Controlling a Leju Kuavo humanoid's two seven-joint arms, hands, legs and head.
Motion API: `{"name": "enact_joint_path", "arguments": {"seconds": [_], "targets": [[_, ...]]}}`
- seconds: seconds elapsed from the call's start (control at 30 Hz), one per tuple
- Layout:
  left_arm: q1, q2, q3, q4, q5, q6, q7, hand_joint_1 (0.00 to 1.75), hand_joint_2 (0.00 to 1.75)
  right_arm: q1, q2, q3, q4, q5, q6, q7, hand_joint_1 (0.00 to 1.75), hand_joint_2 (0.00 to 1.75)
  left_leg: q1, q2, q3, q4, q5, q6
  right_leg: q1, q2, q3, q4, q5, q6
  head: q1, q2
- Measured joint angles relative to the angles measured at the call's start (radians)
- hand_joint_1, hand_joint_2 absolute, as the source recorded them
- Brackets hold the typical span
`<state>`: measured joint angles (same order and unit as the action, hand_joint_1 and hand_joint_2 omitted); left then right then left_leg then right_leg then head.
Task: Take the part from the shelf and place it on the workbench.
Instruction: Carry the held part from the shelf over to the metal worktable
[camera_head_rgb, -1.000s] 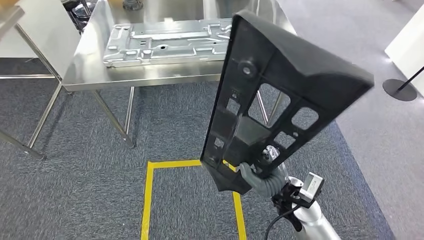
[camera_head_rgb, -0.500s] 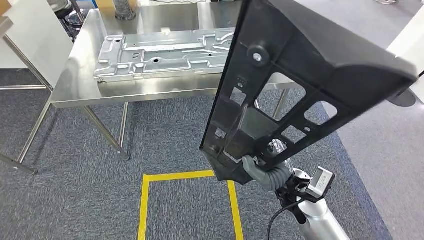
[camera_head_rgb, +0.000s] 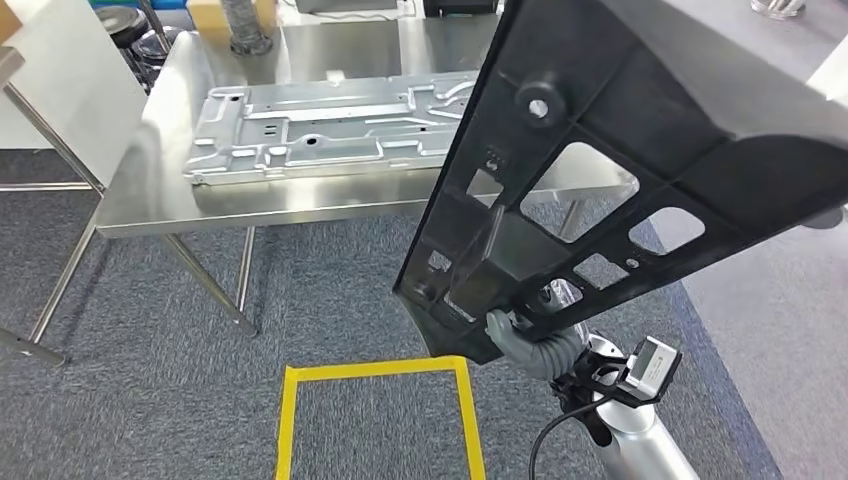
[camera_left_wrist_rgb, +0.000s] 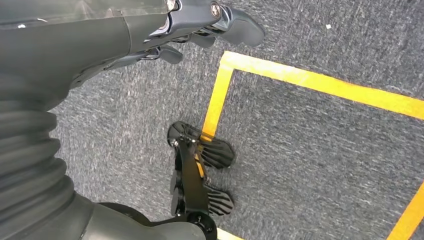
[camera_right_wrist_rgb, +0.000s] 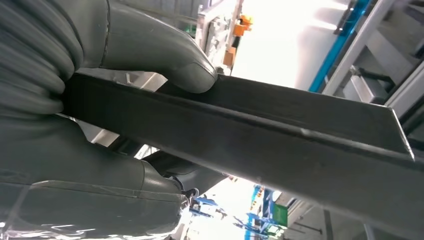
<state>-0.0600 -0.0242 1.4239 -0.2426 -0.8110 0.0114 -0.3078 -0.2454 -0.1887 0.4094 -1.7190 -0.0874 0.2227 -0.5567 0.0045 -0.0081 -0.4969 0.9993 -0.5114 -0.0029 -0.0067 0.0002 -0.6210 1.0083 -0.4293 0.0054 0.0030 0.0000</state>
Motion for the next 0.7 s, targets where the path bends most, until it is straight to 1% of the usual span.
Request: {"name": "enact_joint_path", "arguments": {"seconds": [0.03, 0.07, 0.1, 0.13, 0.2, 0.23, 0.27, 0.3, 0.33, 0.37, 0.4, 0.43, 0.47, 0.5, 0.53, 0.57, 0.6, 0.63, 0.67, 0.7], "targets": [[0.000, 0.000, 0.000, 0.000, 0.002, 0.002, 0.000, 0.00, 1.75, 0.000, 0.002, -0.001, -0.003, -0.001, 0.002, -0.001, 1.75, 1.75, 0.001, 0.001, 0.003, 0.006, -0.003, -0.006, -0.001, 0.001, 0.007, -0.003, 0.003, -0.007, 0.000, 0.000], [0.000, -0.001, 0.000, 0.000, 0.004, 0.004, 0.001, 0.00, 1.75, 0.000, 0.004, -0.002, -0.006, -0.001, 0.004, -0.002, 1.75, 1.75, 0.002, 0.002, -0.001, 0.028, -0.007, -0.011, -0.002, 0.001, 0.016, -0.005, 0.001, -0.015, -0.002, 0.000], [-0.001, -0.002, 0.001, 0.000, 0.004, 0.006, 0.001, 0.00, 1.75, -0.001, 0.007, -0.002, -0.007, -0.001, 0.006, -0.002, 1.75, 1.75, 0.003, 0.002, -0.017, 0.063, -0.017, -0.016, -0.002, 0.001, 0.026, -0.007, -0.004, -0.021, -0.003, 0.000], [-0.002, -0.002, 0.001, 0.000, 0.004, 0.007, 0.001, 0.00, 1.75, -0.001, 0.011, -0.002, -0.009, -0.001, 0.008, -0.001, 1.75, 1.75, 0.005, 0.003, -0.047, 0.119, -0.036, -0.019, -0.002, 0.001, 0.034, -0.008, -0.009, -0.026, -0.004, 0.000], [-0.001, -0.004, 0.001, 0.000, 0.004, 0.007, 0.001, 0.00, 1.75, -0.001, 0.017, -0.002, -0.010, 0.000, 0.010, 0.001, 1.75, 1.75, 0.006, 0.003, -0.127, 0.246, -0.087, -0.023, 0.001, 0.001, 0.047, -0.008, -0.023, -0.032, -0.006, 0.000], [0.000, -0.004, 0.001, 0.000, 0.003, 0.007, 0.002, 0.00, 1.75, 0.001, 0.019, -0.002, -0.011, 0.001, 0.010, 0.002, 1.75, 1.75, 0.006, 0.003, -0.160, 0.285, -0.104, -0.023, 0.003, 0.002, 0.055, -0.008, -0.031, -0.033, -0.006, 0.000], [0.002, -0.004, 0.001, 0.000, 0.001, 0.007, 0.002, 0.00, 1.75, 0.002, 0.020, -0.002, -0.011, 0.001, 0.010, 0.003, 1.75, 1.75, 0.006, 0.003, -0.178, 0.292, -0.103, -0.022, 0.004, 0.003, 0.065, -0.008, -0.039, -0.033, -0.006, 0.000], [0.003, -0.004, 0.001, 0.000, -0.001, 0.007, 0.002, 0.00, 1.75, 0.004, 0.020, -0.002, -0.011, 0.002, 0.010, 0.004, 1.75, 1.75, 0.006, 0.003, -0.179, 0.262, -0.078, -0.020, 0.005, 0.003, 0.077, -0.008, -0.048, -0.032, -0.006, 0.000], [0.004, -0.004, 0.001, 0.000, -0.004, 0.006, 0.002, 0.00, 1.75, 0.005, 0.021, -0.002, -0.011, 0.002, 0.010, 0.005, 1.75, 1.75, 0.006, 0.003, -0.165, 0.202, -0.034, -0.016, 0.006, 0.004, 0.090, -0.008, -0.057, -0.031, -0.006, 0.000], [0.004, -0.003, 0.001, 0.000, -0.007, 0.005, 0.002, 0.00, 1.75, 0.006, 0.021, -0.003, -0.012, 0.002, 0.010, 0.005, 1.75, 1.75, 0.005, 0.003, -0.147, 0.132, 0.019, -0.011, 0.007, 0.004, 0.102, -0.008, -0.066, -0.030, -0.006, 0.000], [0.005, -0.002, 0.001, 0.000, -0.010, 0.004, 0.002, 0.00, 1.75, 0.008, 0.021, -0.004, -0.012, 0.002, 0.010, 0.005, 1.75, 1.75, 0.002, 0.003, -0.131, 0.075, 0.049, -0.006, 0.009, 0.004, 0.112, -0.008, -0.074, -0.027, -0.006, 0.000], [0.005, -0.001, 0.001, 0.000, -0.012, 0.003, 0.001, 0.00, 1.75, 0.011, 0.022, -0.005, -0.013, 0.002, 0.010, 0.004, 1.75, 1.75, -0.001, 0.004, -0.120, 0.041, 0.065, 0.001, 0.009, 0.005, 0.117, -0.009, -0.082, -0.022, -0.006, 0.000], [0.006, 0.000, 0.001, 0.000, -0.014, 0.002, 0.000, 0.00, 1.75, 0.014, 0.022, -0.008, -0.013, 0.002, 0.010, 0.002, 1.75, 1.75, -0.004, 0.003, -0.116, 0.026, 0.069, 0.007, 0.010, 0.006, 0.122, -0.006, -0.085, -0.015, -0.006, 0.000], [0.007, 0.001, 0.001, 0.000, -0.015, 0.001, -0.002, 0.00, 1.75, 0.017, 0.022, -0.010, -0.013, 0.002, 0.010, -0.001, 1.75, 1.75, -0.006, 0.003, -0.111, 0.022, 0.061, 0.013, 0.011, 0.006, 0.126, -0.003, -0.086, -0.008, -0.006, 0.000], [0.007, 0.002, 0.001, 0.000, -0.016, 0.001, -0.005, 0.00, 1.75, 0.019, 0.022, -0.012, -0.013, 0.002, 0.010, -0.004, 1.75, 1.75, -0.004, 0.002, -0.101, 0.016, 0.066, 0.020, 0.010, 0.006, 0.128, 0.003, -0.088, -0.002, -0.006, 0.000], [0.007, 0.003, 0.001, 0.000, -0.017, 0.000, -0.007, 0.00, 1.75, 0.021, 0.022, -0.015, -0.014, 0.001, 0.010, -0.006, 1.75, 1.75, -0.002, 0.002, -0.091, 0.010, 0.069, 0.025, 0.010, 0.006, 0.128, 0.019, -0.090, 0.004, -0.006, 0.000], [0.007, 0.004, 0.000, 0.000, -0.017, -0.002, -0.010, 0.00, 1.75, 0.021, 0.022, -0.017, -0.014, 0.001, 0.009, -0.008, 1.75, 1.75, 0.000, 0.002, -0.079, 0.006, 0.068, 0.029, 0.008, 0.005, 0.116, 0.045, -0.099, 0.008, -0.004, 0.000], [0.005, 0.004, 0.000, 0.000, -0.018, -0.003, -0.012, 0.00, 1.75, 0.022, 0.022, -0.020, -0.015, 0.002, 0.009, -0.009, 1.75, 1.75, 0.001, 0.002, -0.069, 0.003, 0.064, 0.033, 0.006, 0.005, 0.091, 0.092, -0.118, 0.013, -0.003, 0.000], [0.004, 0.005, 0.000, 0.000, -0.019, -0.005, -0.013, 0.00, 1.75, 0.026, 0.022, -0.023, -0.016, 0.002, 0.008, -0.012, 1.75, 1.75, 0.001, 0.002, -0.063, 0.002, 0.059, 0.036, 0.003, 0.005, 0.053, 0.153, -0.143, 0.018, -0.001, 0.000], [0.004, 0.006, 0.000, 0.000, -0.020, -0.007, -0.014, 0.00, 1.75, 0.031, 0.023, -0.025, -0.016, 0.002, 0.007, -0.014, 1.75, 1.75, 0.001, 0.001, -0.058, 0.002, 0.052, 0.037, 0.001, 0.005, 0.009, 0.217, -0.169, 0.022, 0.000, 0.000]]}}
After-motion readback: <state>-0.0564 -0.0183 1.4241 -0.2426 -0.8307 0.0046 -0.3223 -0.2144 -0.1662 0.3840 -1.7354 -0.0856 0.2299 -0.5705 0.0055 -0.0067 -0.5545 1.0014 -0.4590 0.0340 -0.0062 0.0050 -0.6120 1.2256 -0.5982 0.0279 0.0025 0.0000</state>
